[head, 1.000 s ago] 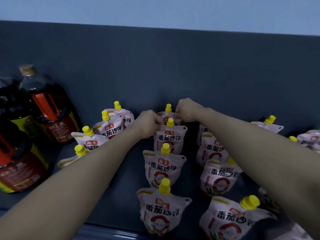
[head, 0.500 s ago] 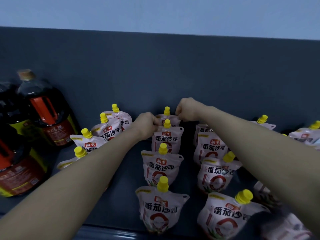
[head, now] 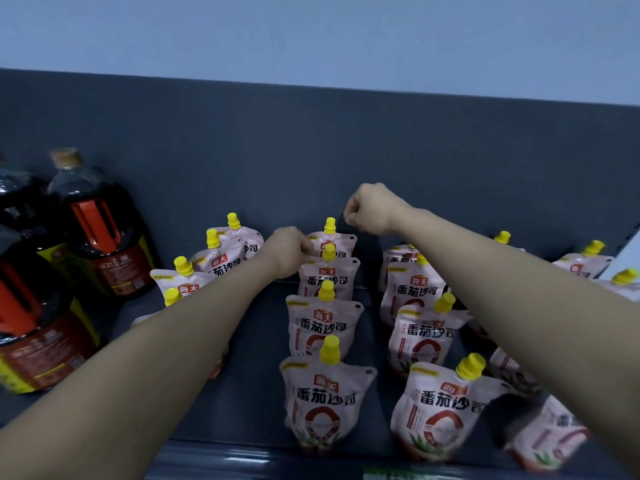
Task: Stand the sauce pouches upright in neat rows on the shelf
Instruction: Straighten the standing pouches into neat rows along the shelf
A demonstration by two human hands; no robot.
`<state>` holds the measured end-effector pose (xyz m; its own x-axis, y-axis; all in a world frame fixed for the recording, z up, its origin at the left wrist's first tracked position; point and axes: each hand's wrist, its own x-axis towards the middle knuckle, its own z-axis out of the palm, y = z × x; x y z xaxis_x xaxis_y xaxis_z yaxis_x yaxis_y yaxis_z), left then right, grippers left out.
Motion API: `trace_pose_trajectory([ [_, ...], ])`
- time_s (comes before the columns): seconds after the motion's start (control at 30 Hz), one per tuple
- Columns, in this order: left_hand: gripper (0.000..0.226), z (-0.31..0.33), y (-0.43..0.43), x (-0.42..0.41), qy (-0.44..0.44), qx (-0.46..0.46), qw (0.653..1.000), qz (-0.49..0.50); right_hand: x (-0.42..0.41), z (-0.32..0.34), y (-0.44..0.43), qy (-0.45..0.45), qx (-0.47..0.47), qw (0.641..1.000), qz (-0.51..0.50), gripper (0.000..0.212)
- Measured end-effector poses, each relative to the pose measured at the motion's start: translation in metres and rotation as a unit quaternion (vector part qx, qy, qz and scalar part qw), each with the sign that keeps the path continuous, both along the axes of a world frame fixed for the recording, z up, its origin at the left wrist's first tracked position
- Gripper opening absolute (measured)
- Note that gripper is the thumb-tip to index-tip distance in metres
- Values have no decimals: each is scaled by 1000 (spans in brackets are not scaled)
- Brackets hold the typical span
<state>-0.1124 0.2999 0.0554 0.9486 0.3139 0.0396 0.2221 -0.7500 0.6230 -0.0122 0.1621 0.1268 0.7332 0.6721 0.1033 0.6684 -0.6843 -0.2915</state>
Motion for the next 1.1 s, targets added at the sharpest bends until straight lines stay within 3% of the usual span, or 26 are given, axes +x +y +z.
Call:
trace_pose_trajectory([
  [0.47, 26, 3, -3, -12, 7, 38, 999, -18, -22, 6, -13, -6, 13, 1000, -16, 23],
  [0.6, 31, 25, 3, -32, -38, 45, 998, 0, -29, 9, 3, -3, 13, 1000, -1, 22],
  [0.77, 16, 59, 36, -86, -90, 51, 992, 67, -59, 11, 48, 25, 2, 997, 78, 18],
  [0.87, 7, 59, 63, -127, -97, 39, 988, 111, -85, 7, 82, 62, -32, 988, 138, 17],
  [0.97, 23, 46, 85, -161, -96, -4, 983, 155, -107, -4, 111, 63, -86, 978, 178, 22],
  [1.1, 32, 22, 92, -189, -1, -89, 991, 102, -126, -17, 133, 46, -136, 972, 188, 29],
])
